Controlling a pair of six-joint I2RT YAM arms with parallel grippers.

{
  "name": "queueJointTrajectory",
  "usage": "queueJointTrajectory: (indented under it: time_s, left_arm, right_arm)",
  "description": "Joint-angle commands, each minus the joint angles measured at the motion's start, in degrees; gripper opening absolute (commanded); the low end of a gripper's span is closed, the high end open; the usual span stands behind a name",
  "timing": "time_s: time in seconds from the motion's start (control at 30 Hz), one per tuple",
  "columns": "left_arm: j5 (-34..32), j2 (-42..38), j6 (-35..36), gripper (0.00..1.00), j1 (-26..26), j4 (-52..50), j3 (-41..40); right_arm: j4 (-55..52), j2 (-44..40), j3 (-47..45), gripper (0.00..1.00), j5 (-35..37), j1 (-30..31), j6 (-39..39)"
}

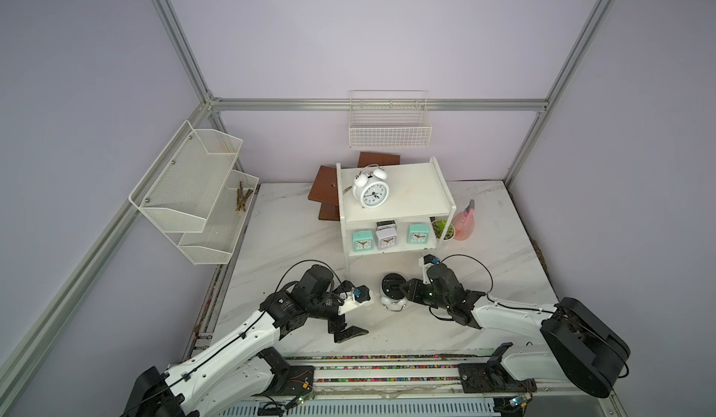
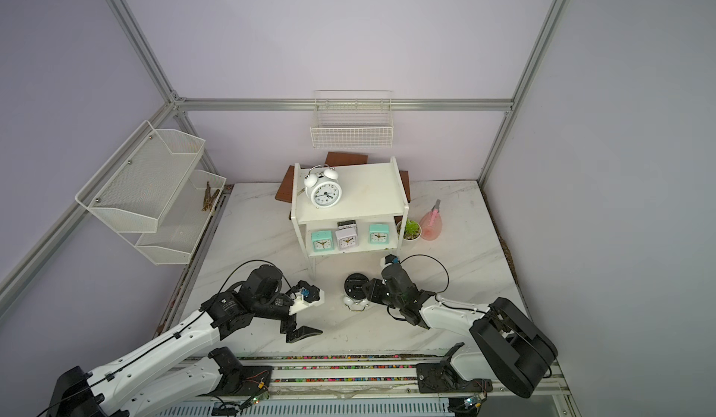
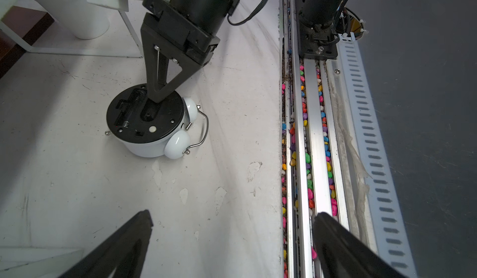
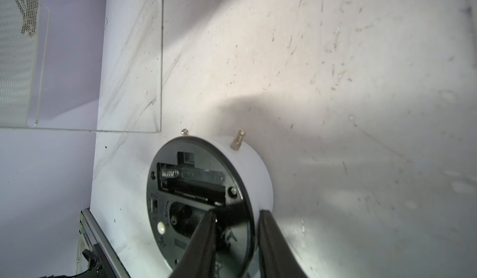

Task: Place the alarm clocks on the shelf by style
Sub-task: Pick up the alarm from the center of the board.

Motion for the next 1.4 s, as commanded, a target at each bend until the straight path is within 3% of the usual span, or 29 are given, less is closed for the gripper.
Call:
queueJointTrajectory:
  time_s: [0.0,0.6,1.03,1.37]
  left_arm:
    - [-0.3,1.0,-5.2,1.00,-0.2,2.0,3.3]
    - [3.6,9.8,-15.6,1.00,0.1,-6.1,15.7]
    - [6.7,18.9,-18.0,1.00,0.2,-7.8,20.3]
    - [7.6,21.6,-17.3,1.00,0.2,-8.5,21.2]
  right_arm:
    - [1.2,-3.9,-1.6,0.23,-2.5,0.3,-2.1]
    - [7.9,-19.8,-7.2,0.21,-10.5,1.0,-5.1]
    - [13.3,-21.4,-7.6,0.21,-12.9,3.4,-6.2]
    - [16.0,-21.3,-7.3,0.21,-13.4,5.3,-7.8]
